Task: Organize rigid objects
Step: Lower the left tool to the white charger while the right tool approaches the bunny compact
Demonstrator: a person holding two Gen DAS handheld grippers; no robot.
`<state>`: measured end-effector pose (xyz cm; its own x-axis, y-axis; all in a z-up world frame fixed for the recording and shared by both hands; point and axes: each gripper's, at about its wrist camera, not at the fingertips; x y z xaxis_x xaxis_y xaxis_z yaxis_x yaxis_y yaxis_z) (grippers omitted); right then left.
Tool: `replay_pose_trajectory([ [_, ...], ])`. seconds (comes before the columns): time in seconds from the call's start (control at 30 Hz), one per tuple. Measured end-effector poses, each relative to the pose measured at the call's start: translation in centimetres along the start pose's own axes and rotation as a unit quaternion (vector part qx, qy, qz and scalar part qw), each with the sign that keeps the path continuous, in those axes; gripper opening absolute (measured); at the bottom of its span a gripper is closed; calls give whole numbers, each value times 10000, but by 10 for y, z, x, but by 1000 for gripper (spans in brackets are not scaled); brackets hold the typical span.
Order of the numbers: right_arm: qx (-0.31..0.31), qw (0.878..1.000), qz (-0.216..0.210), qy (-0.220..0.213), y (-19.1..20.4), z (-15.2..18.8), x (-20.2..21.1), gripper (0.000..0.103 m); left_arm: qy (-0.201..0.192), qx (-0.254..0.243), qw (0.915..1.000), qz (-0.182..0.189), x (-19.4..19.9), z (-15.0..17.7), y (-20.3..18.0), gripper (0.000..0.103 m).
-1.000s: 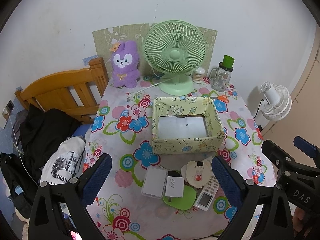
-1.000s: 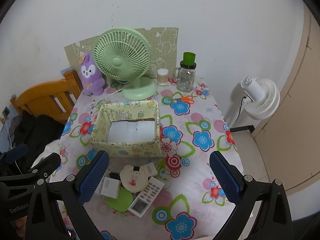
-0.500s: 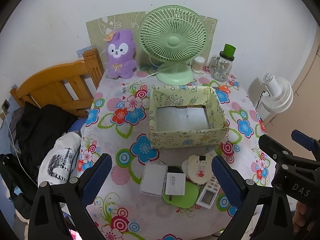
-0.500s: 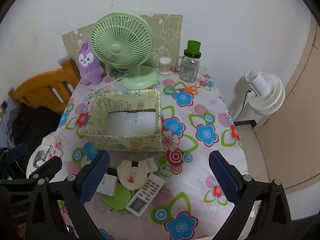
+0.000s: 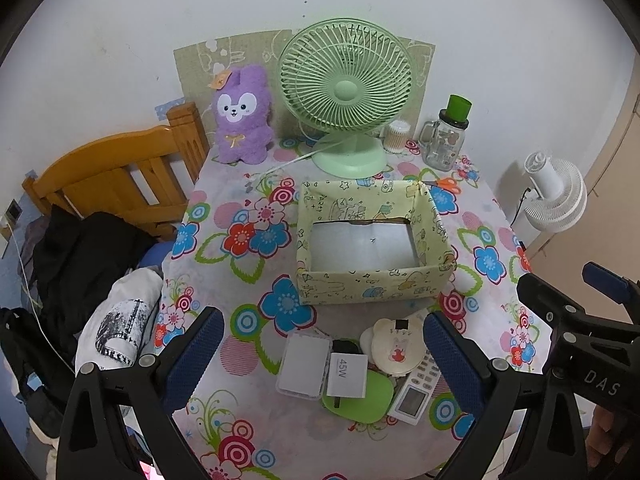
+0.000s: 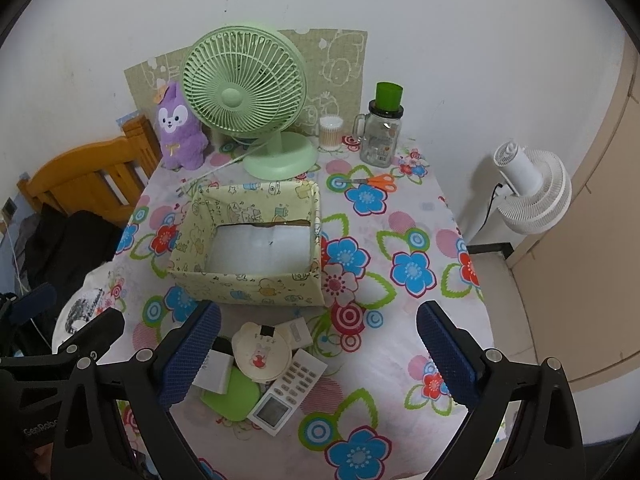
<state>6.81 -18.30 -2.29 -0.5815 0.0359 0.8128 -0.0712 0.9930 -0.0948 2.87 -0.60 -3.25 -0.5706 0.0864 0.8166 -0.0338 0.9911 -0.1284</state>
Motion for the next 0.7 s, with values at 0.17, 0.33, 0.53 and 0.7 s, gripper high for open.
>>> replay_pose_trajectory([
  [0.17, 7, 10000, 5, 42, -3, 1, -4, 100, 60, 37, 10000, 33, -7, 0, -1, 101],
  [0.33, -34, 9999, 34, 109, -4, 1, -13, 100, 121, 122, 9998, 41, -17, 2, 1, 101],
  [0.53, 100, 9996, 25, 260, 2, 4, -31, 100, 254, 235, 9994, 42, -35, 9, 9, 101],
  [0.7, 145, 9992, -49, 362, 8, 10, -48, 100, 364, 298, 9989, 14, -51, 19, 16, 101],
])
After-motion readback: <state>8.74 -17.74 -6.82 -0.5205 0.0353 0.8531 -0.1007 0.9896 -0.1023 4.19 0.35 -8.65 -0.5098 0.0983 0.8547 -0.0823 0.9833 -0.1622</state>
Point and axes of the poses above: each gripper's, at about its wrist camera, not at the fingertips, and x roughly against the way its jaws point, y to its left, z to its underside, and after that the axes turned 7 degrees about z, right-handed
